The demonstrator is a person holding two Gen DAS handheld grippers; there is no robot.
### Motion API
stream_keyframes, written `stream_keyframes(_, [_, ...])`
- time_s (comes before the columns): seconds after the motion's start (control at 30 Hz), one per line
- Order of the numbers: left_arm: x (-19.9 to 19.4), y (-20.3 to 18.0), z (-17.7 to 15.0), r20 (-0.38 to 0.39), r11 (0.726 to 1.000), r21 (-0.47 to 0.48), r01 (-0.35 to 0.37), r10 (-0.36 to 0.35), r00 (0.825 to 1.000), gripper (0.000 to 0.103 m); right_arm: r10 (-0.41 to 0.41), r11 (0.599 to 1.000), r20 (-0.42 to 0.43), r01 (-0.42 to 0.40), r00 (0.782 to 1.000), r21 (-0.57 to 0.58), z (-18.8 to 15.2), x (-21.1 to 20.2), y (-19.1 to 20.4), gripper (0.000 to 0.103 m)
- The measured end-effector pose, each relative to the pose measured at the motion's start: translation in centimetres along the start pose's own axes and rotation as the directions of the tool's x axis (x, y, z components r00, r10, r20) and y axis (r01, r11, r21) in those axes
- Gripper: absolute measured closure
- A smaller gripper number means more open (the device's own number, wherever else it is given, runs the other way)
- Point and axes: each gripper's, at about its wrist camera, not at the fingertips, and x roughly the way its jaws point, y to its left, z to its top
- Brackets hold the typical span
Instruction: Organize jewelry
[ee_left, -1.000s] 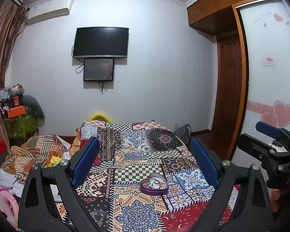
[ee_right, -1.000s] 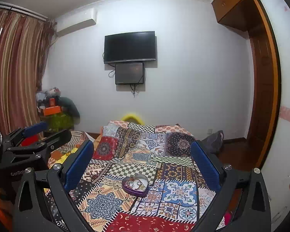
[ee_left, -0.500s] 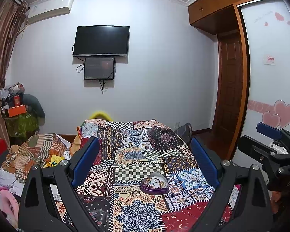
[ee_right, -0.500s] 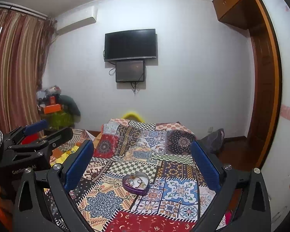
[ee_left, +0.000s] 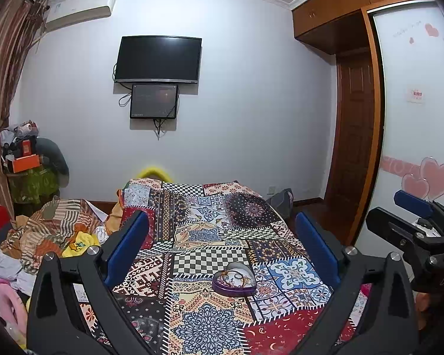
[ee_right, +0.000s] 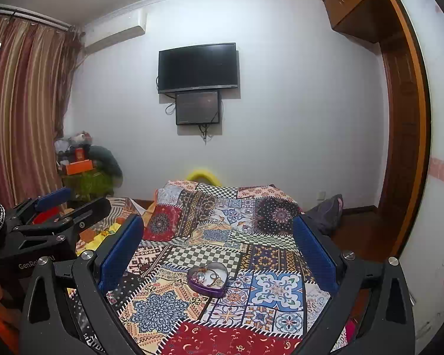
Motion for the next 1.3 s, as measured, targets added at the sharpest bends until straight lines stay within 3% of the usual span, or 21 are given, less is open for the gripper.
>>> stream_keyframes(1.3, [0.6, 0.18, -0.47, -0.018, 0.999, -0.001, 0.035, -0.035, 0.999, 0.003, -0.015, 1.0, 0.002, 0.015, 1.0, 0.021, 0.15, 0.35, -0.19, 0.003])
